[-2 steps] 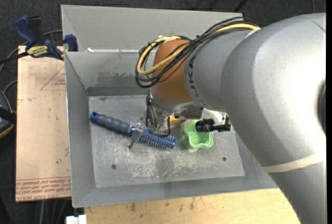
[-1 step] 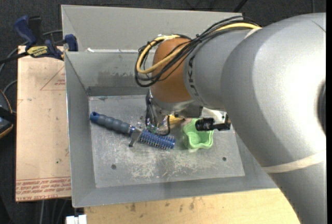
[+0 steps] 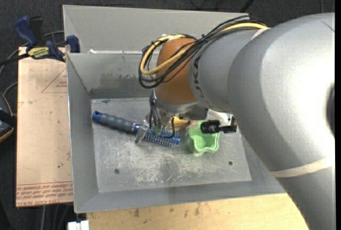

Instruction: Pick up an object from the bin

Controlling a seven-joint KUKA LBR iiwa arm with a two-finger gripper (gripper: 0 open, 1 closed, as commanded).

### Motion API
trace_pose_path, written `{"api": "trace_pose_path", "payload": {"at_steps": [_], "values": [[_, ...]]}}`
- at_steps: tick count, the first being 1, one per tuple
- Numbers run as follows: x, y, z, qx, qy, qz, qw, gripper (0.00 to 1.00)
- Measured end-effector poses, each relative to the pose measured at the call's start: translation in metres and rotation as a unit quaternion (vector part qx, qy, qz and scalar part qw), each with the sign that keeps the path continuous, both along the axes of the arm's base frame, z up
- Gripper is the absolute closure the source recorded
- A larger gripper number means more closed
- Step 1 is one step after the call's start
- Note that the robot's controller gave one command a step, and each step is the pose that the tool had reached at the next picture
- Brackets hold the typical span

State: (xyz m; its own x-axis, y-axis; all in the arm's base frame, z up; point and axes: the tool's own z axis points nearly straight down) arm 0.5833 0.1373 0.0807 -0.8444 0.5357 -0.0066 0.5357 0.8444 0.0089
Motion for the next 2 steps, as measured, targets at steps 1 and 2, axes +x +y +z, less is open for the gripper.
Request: {"api": "trace_pose_path", "payload": {"at_steps": [1, 2], "values": [[0.0017, 0.0006, 0.0957, -0.001, 0.0016, 0.002, 1.0000, 1.00], [0.0016, 0.0009, 0.0962, -0.002, 0.0051, 0.004, 1.0000, 1.00]]}}
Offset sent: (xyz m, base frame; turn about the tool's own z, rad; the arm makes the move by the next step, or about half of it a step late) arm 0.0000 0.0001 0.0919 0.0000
